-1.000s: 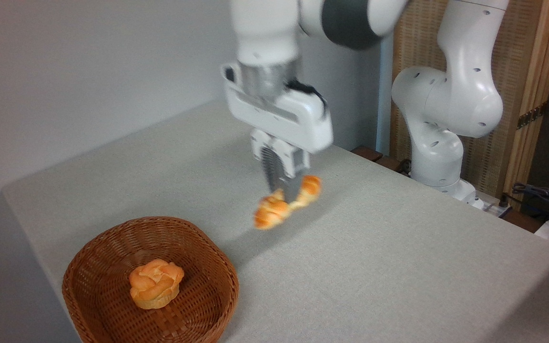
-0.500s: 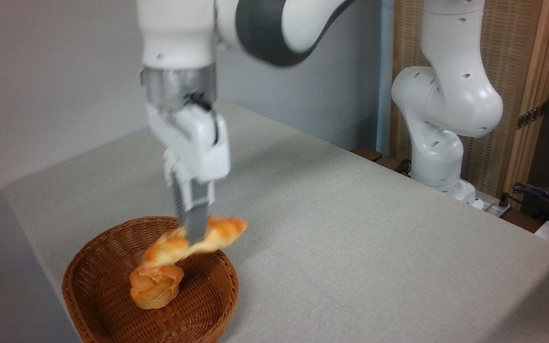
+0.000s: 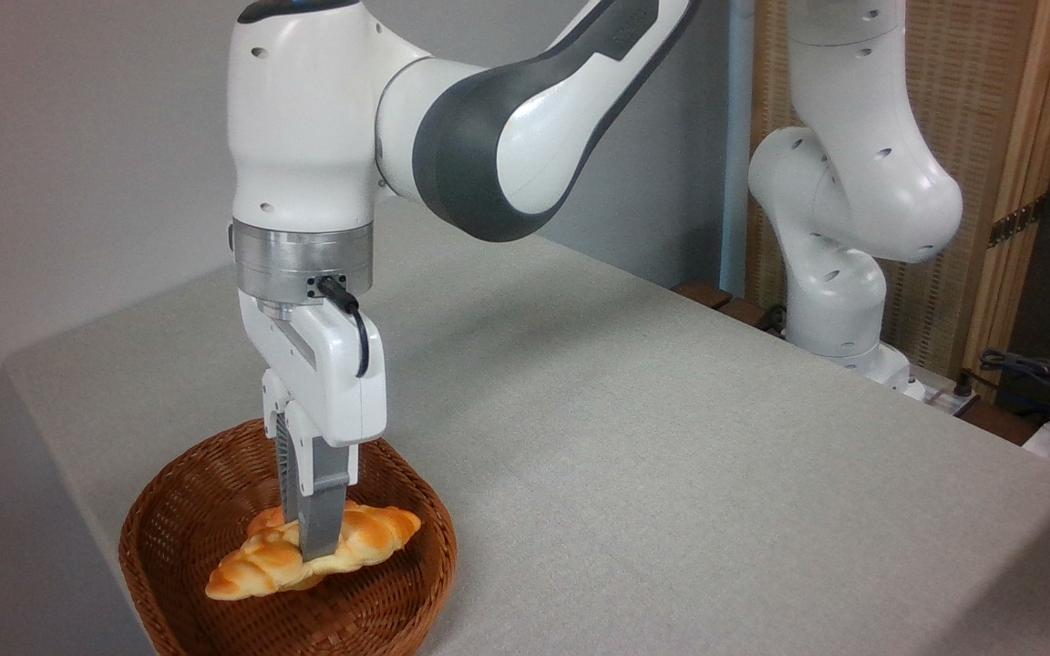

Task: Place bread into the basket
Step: 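Lower the loaf into the basket beside the bun and open the gripper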

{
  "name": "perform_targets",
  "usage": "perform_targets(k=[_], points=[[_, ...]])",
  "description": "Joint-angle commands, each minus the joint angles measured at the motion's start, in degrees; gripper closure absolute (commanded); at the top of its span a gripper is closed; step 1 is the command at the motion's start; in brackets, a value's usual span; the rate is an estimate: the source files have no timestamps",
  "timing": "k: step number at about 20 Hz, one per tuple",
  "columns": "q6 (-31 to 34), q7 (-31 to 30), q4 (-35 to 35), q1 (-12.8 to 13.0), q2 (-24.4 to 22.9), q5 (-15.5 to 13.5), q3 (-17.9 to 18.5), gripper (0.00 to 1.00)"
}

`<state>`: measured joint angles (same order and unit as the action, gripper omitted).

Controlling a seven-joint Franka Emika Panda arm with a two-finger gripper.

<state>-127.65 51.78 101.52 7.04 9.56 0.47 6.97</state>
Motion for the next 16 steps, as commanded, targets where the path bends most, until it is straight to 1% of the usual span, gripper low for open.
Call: perform_targets(k=[1,16], points=[[-0.2,1.0,-0.8,-0.2,0.5,1.2,-0.9,0.0],[0.1,1.1,-0.7,-0.2,-0.1,1.2,-1.1,0.0]])
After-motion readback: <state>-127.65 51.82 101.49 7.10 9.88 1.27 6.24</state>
